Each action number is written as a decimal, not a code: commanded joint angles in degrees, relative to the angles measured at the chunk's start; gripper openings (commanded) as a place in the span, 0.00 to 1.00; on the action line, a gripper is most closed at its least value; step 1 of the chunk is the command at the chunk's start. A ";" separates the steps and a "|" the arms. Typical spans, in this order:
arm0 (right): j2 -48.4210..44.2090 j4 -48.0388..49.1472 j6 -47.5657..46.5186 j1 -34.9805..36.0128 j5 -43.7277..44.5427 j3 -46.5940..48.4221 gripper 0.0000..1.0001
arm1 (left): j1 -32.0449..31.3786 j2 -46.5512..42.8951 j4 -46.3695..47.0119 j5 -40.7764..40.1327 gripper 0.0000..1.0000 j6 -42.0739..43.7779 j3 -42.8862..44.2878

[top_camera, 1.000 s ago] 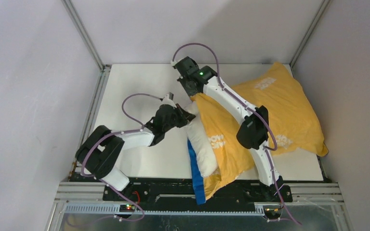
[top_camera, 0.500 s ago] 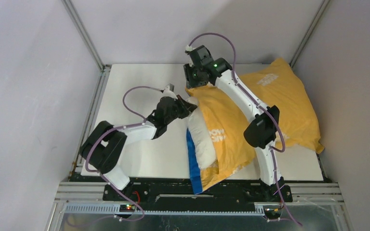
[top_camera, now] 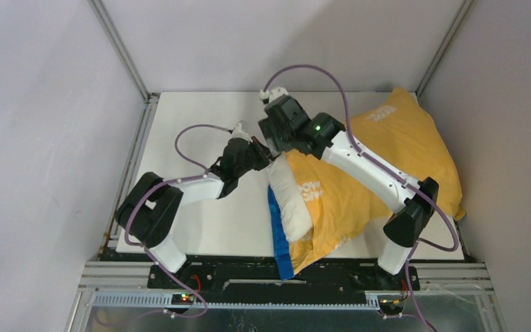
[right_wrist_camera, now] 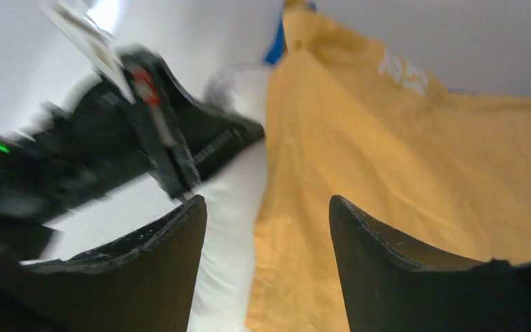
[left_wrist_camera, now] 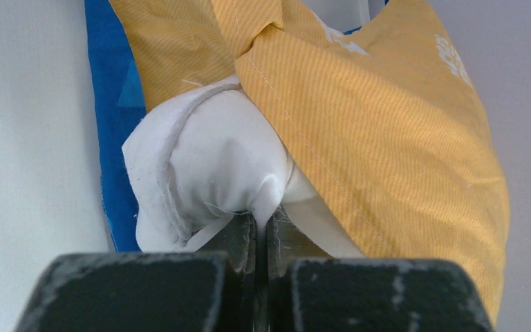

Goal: Put the pillow into the pillowcase

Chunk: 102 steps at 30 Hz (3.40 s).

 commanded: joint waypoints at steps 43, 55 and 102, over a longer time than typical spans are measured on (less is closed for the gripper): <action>-1.90 13.58 -2.66 6.67 12.12 -17.87 0.00 | 16.55 -31.06 -25.17 8.20 0.81 3.12 -15.31; -15.23 14.50 4.79 -1.50 -9.38 -20.45 0.00 | 2.29 -11.76 -23.59 5.54 0.77 7.03 1.34; -31.86 25.93 20.27 -8.96 -23.59 -31.43 0.00 | -15.47 4.22 -17.23 -7.73 0.44 1.39 11.66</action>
